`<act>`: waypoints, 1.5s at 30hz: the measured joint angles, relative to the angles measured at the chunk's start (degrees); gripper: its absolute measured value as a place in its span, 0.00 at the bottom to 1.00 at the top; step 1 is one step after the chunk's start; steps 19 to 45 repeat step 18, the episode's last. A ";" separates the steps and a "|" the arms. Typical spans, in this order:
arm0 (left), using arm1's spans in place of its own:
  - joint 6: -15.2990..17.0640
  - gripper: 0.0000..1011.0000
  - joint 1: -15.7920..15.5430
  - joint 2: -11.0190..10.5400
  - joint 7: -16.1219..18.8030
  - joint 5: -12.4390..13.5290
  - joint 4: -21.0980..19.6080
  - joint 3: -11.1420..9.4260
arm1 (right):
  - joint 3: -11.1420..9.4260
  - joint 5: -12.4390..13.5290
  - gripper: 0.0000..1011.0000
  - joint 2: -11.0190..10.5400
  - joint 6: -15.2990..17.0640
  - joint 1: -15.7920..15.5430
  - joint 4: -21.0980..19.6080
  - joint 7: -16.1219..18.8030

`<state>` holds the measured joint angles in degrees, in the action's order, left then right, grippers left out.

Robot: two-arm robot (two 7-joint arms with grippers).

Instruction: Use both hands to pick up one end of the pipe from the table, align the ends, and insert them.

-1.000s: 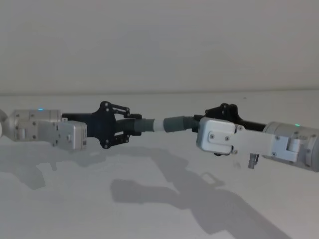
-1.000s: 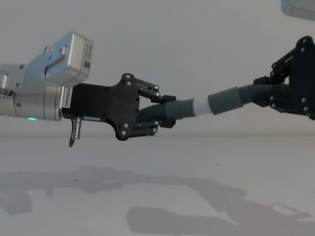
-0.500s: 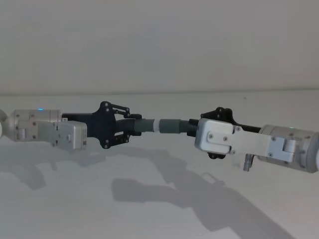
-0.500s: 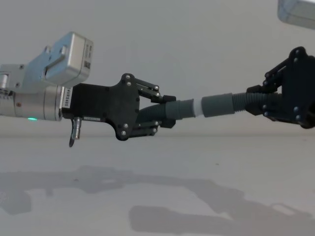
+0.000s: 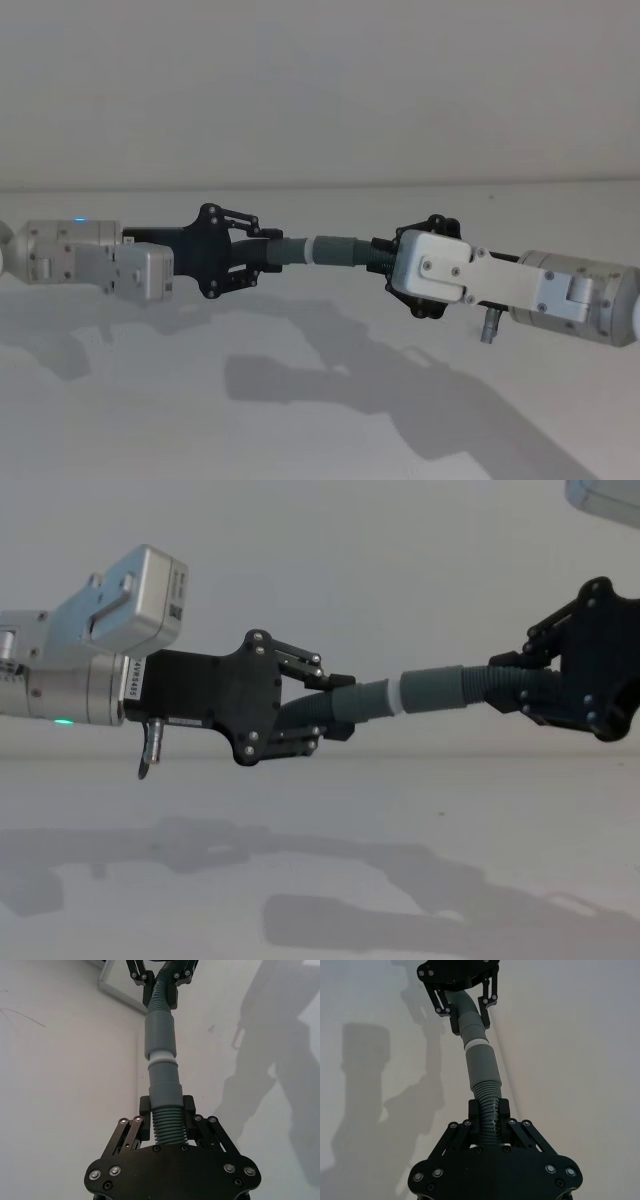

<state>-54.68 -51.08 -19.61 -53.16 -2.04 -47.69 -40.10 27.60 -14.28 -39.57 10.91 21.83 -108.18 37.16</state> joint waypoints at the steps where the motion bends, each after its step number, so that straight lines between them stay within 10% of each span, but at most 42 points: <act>1: 0.00 0.34 0.00 0.00 0.00 0.00 0.00 0.00 | -0.02 0.09 0.19 0.03 -0.04 -0.01 0.03 -0.01; 45: 0.00 0.34 0.00 0.05 0.00 0.00 -0.01 0.00 | -0.16 1.14 0.19 0.47 -0.76 -0.08 0.56 -0.18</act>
